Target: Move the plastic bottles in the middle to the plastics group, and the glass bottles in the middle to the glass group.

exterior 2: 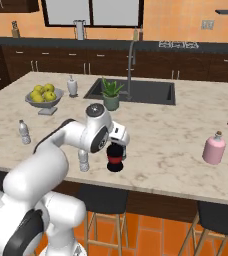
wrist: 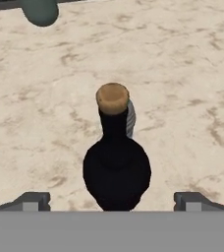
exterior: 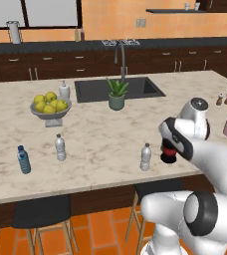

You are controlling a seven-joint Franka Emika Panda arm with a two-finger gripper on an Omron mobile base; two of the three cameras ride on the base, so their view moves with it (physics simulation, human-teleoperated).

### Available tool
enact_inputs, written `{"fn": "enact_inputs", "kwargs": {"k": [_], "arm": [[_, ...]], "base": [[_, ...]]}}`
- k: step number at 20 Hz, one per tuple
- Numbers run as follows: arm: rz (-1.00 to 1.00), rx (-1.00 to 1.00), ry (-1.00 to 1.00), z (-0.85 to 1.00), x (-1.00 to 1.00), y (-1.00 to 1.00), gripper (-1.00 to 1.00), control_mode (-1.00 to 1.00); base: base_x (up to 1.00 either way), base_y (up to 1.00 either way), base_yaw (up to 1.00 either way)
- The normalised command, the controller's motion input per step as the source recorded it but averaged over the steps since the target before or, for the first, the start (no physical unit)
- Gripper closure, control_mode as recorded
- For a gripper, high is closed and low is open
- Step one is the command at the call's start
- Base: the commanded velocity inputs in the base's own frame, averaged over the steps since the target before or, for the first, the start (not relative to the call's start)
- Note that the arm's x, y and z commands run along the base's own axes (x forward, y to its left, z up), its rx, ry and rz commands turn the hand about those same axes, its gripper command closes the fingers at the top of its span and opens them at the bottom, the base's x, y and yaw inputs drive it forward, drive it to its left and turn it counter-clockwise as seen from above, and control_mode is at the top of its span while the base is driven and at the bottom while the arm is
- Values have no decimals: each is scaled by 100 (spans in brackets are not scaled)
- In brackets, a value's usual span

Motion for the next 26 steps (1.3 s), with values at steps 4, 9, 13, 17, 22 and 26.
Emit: {"fn": "enact_inputs", "kwargs": {"k": [4, 9, 13, 17, 22, 26], "arm": [[3, 0, 2, -17, 19, 0, -100, -100], [3, 0, 7, -14, 9, -2, -100, -100], [2, 0, 1, -2, 5, -22, -100, -100], [1, 0, 0, -4, 11, -12, -100, -100], [1, 0, 0, -11, 3, 0, -100, -100], [3, 0, 0, -11, 0, 1, -100, -100]], "base": [[0, 0, 0], [0, 0, 0], [0, 0, 0], [0, 0, 0], [0, 0, 0], [0, 0, 0]]}}
